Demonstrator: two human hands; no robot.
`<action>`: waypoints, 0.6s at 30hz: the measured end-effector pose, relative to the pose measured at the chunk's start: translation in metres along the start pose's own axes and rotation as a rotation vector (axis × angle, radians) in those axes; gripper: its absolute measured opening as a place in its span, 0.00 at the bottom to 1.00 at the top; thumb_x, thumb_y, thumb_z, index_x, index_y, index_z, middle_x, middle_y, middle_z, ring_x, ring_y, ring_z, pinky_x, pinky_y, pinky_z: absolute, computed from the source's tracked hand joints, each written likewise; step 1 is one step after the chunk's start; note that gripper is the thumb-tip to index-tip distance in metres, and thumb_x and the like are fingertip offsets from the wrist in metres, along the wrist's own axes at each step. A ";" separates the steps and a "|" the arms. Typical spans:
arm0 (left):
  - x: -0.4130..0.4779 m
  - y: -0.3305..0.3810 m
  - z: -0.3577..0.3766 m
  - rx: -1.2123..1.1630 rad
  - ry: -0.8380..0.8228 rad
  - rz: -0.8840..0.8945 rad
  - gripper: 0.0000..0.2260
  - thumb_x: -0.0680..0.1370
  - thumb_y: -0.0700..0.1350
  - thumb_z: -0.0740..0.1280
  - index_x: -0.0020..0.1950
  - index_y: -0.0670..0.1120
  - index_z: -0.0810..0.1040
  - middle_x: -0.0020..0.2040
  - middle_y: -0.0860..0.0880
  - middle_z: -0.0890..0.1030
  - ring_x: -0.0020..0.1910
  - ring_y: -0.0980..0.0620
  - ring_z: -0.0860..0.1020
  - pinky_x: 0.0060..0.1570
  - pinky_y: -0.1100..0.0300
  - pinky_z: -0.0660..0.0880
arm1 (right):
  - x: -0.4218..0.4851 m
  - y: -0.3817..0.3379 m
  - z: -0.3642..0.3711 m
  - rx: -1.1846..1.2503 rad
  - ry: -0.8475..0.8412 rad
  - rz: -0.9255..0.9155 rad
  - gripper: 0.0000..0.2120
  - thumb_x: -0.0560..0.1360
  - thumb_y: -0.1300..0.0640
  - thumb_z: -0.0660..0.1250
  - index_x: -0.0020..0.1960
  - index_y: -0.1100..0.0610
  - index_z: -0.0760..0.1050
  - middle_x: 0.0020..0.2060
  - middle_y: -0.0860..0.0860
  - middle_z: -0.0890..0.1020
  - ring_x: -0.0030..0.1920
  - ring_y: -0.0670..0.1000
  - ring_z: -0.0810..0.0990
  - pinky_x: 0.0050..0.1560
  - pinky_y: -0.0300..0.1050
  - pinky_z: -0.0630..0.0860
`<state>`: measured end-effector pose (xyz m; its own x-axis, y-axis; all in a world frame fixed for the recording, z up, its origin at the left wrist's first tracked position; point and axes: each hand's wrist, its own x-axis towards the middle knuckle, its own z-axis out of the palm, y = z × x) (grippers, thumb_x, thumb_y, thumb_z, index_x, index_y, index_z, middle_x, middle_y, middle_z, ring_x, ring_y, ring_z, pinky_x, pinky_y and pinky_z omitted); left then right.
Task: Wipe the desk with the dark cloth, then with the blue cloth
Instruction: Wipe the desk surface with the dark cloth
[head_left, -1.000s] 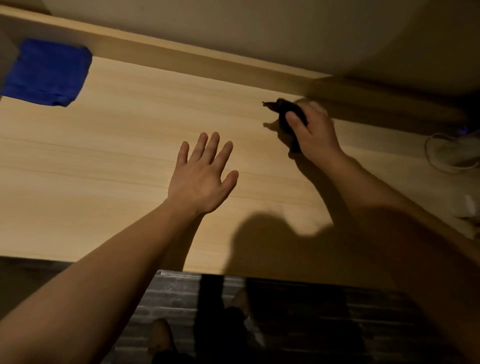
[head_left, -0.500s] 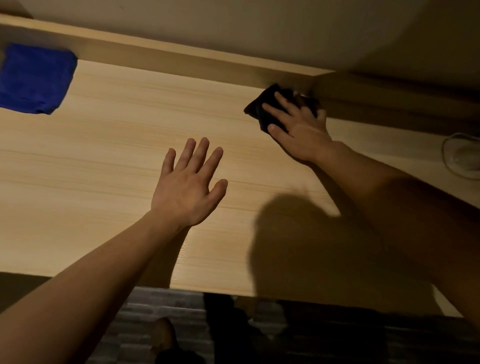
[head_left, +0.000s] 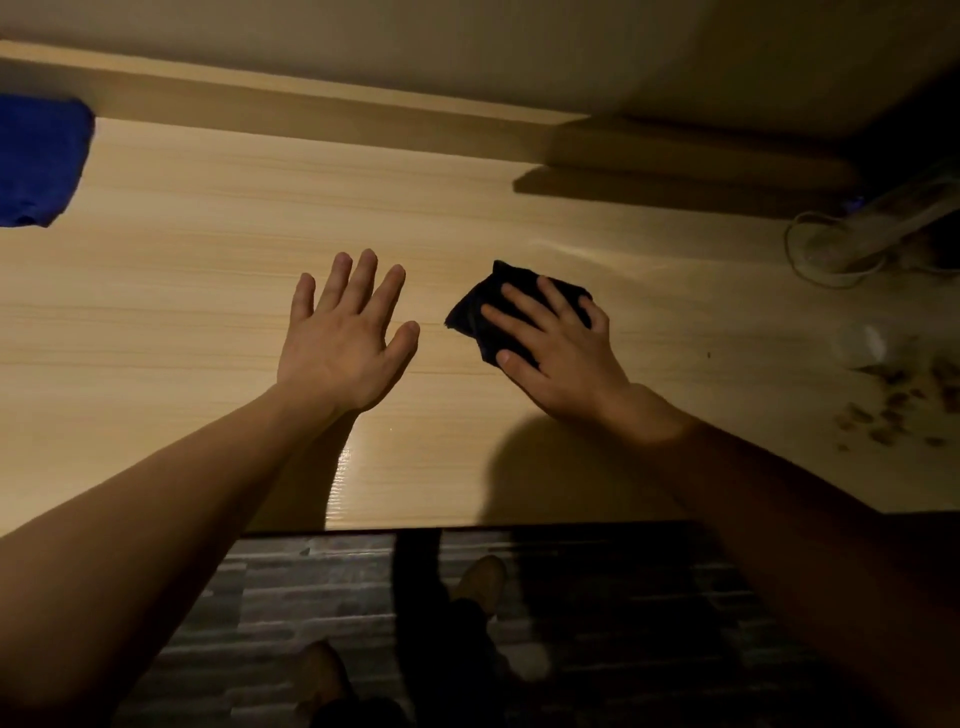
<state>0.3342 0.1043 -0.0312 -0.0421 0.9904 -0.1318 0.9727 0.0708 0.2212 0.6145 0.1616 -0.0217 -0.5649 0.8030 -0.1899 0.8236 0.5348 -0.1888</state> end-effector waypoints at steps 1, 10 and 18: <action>0.000 0.000 0.000 0.000 0.002 0.004 0.32 0.84 0.67 0.43 0.87 0.57 0.46 0.88 0.49 0.45 0.86 0.47 0.40 0.82 0.39 0.40 | -0.011 -0.005 0.004 0.004 -0.002 0.006 0.27 0.83 0.35 0.48 0.82 0.33 0.53 0.84 0.41 0.54 0.84 0.53 0.45 0.77 0.67 0.46; -0.002 -0.002 -0.002 -0.008 -0.001 0.036 0.33 0.84 0.68 0.41 0.87 0.57 0.46 0.88 0.48 0.45 0.86 0.45 0.40 0.82 0.37 0.40 | -0.098 -0.054 0.030 0.044 -0.070 0.077 0.28 0.81 0.35 0.47 0.81 0.30 0.51 0.83 0.38 0.50 0.83 0.49 0.41 0.76 0.63 0.42; 0.000 -0.005 -0.004 0.006 -0.031 0.053 0.34 0.84 0.69 0.41 0.87 0.56 0.45 0.88 0.46 0.44 0.86 0.44 0.40 0.82 0.37 0.40 | -0.149 -0.082 0.051 0.230 0.074 0.045 0.24 0.83 0.37 0.55 0.79 0.36 0.64 0.81 0.39 0.62 0.83 0.45 0.51 0.72 0.55 0.51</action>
<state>0.3283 0.1042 -0.0284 0.0161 0.9885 -0.1505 0.9747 0.0181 0.2230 0.6286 -0.0157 -0.0269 -0.5158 0.8463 -0.1332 0.8100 0.4311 -0.3976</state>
